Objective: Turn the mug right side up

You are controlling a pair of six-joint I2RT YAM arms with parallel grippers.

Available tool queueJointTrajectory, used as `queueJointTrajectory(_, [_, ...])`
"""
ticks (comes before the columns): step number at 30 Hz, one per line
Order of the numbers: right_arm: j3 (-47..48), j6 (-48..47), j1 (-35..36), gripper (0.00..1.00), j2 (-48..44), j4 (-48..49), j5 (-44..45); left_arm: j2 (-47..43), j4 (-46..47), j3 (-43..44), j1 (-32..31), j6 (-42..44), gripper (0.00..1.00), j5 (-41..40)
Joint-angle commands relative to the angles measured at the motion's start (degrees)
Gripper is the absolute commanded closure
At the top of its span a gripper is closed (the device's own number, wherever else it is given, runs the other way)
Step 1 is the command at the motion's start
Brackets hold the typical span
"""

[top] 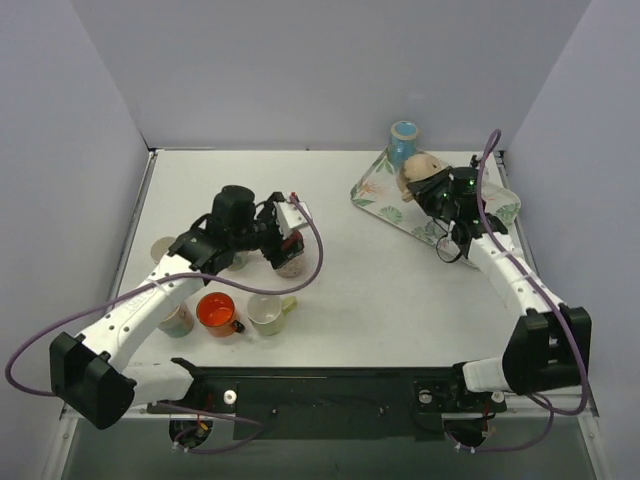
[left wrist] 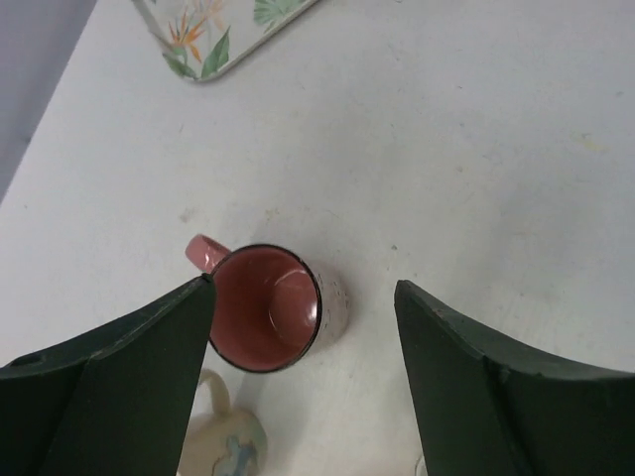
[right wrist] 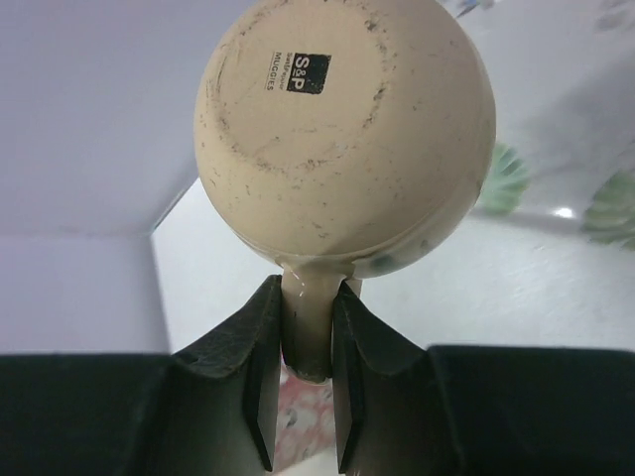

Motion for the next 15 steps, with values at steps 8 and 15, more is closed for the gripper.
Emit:
queueJointTrajectory(8, [-3.3,8.9,27.3,1.00,-22.6,-0.4,3.9,-9.5,65.8,-29.6,-6.7,14.2,0.13,-19.9])
queueJointTrajectory(15, [0.5,7.2,39.4,1.00,-22.6,-1.9,12.0,-9.9,109.9,-48.7,-7.7,19.3,0.03,-17.9])
